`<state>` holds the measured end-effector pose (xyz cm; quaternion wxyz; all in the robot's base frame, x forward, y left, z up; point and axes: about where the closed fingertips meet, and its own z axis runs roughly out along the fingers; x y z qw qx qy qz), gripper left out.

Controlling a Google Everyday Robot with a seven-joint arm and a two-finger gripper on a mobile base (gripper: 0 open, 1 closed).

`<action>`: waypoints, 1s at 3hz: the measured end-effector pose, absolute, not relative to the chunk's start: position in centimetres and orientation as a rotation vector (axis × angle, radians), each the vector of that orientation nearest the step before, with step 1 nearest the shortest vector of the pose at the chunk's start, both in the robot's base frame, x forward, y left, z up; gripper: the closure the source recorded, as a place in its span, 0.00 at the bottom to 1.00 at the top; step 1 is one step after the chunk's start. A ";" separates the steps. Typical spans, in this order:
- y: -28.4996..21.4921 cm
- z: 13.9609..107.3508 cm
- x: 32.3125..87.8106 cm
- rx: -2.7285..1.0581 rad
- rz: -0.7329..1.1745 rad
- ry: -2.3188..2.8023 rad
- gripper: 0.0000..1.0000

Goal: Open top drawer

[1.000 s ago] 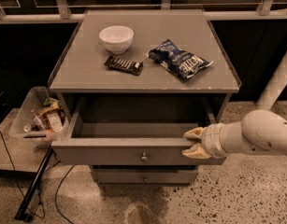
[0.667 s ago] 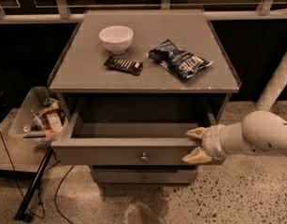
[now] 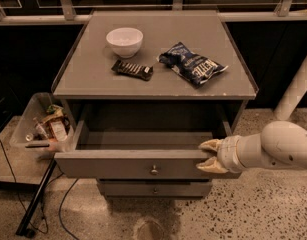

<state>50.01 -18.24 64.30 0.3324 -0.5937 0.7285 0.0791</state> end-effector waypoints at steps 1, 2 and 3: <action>-18.7 64.3 48.9 -1.546 0.207 1.906 1.00; -17.8 64.9 47.3 -1.560 0.209 1.880 1.00; -18.4 64.8 45.3 -1.554 0.194 1.883 1.00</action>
Offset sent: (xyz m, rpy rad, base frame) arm -0.1379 -0.0405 0.0103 -0.0058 -0.0488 -0.0095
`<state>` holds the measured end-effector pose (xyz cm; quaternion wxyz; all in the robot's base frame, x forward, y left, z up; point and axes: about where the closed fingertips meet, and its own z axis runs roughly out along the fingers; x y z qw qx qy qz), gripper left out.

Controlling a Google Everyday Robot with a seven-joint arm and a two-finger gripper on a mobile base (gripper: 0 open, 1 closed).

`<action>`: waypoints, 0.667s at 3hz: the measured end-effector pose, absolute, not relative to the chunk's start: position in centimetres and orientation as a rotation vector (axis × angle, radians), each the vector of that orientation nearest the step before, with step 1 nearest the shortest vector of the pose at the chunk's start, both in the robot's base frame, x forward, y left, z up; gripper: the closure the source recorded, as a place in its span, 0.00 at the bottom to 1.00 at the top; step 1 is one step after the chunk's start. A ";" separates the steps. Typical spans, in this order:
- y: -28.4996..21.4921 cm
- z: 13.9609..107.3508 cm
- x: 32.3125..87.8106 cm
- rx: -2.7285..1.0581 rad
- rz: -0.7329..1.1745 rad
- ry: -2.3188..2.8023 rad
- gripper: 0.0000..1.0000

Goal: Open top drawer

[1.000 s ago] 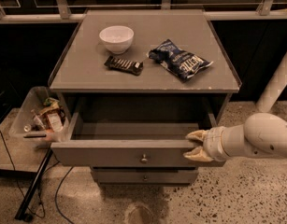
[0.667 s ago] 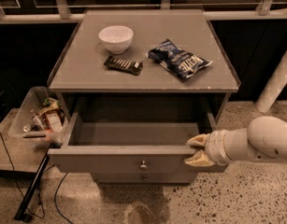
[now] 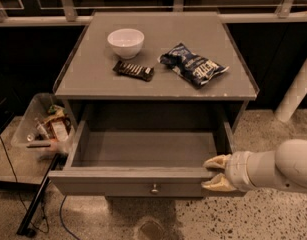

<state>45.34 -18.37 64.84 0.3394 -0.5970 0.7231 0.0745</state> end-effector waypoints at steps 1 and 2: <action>-18.3 64.9 45.3 -1.554 0.194 1.883 1.00; -18.3 64.9 45.3 -1.554 0.194 1.883 0.83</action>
Offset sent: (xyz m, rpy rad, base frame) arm -0.0005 0.0003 0.0005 0.0000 0.0000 0.0000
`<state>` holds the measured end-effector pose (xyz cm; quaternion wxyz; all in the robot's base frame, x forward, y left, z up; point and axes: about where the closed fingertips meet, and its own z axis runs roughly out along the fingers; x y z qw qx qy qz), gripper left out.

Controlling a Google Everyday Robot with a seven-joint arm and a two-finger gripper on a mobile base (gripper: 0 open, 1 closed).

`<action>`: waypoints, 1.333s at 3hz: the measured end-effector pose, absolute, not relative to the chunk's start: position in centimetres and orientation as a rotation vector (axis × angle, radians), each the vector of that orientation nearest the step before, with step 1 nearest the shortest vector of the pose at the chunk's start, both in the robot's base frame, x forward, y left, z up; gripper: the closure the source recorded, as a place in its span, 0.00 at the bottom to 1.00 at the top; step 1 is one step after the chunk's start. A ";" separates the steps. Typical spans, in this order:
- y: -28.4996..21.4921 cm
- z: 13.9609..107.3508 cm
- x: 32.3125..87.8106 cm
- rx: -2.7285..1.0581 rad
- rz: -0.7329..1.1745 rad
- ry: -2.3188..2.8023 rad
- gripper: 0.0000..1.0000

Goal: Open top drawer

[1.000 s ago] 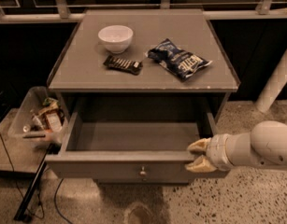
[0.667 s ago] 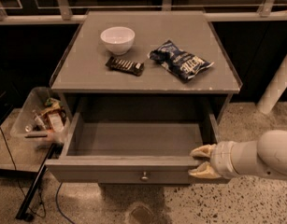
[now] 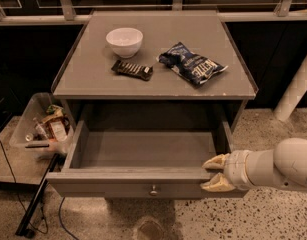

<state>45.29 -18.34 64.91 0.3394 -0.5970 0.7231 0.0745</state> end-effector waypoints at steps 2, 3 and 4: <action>-18.3 64.9 45.3 -1.554 0.194 1.883 0.62; -18.3 64.9 45.3 -1.555 0.194 1.883 0.85; -18.3 64.9 45.3 -1.555 0.194 1.882 1.00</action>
Offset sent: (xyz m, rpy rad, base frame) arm 0.0000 0.0000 0.0000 0.0000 0.0000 0.0000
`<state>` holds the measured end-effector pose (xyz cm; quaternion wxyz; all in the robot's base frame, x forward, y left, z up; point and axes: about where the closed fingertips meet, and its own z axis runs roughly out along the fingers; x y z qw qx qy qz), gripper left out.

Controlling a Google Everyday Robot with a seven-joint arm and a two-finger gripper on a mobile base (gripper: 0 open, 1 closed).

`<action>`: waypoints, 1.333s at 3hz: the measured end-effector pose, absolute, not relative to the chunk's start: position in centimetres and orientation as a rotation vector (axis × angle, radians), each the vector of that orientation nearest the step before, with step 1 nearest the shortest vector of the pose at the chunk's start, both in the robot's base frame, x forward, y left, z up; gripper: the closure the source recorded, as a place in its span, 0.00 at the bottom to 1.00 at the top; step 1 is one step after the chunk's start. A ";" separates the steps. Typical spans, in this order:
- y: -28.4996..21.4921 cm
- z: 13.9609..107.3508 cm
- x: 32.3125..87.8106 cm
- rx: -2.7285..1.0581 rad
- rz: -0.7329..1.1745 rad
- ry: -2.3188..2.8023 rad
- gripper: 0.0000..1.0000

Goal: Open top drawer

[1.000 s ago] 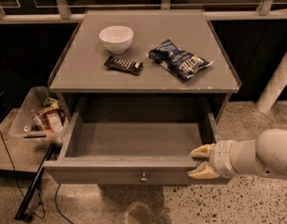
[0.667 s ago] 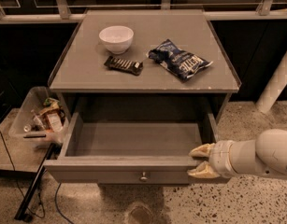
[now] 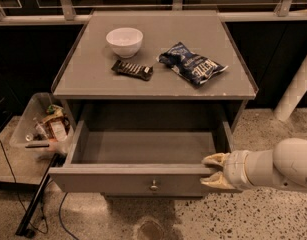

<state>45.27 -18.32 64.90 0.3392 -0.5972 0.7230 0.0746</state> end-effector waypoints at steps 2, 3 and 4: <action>-18.9 64.7 42.8 -1.572 0.191 1.887 1.00; -19.1 64.7 42.0 -1.570 0.184 1.887 1.00; -19.1 64.7 41.2 -1.563 0.178 1.889 1.00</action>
Offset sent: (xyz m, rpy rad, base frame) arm -0.0755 -0.0365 0.0031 -0.0358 -0.0069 -0.0198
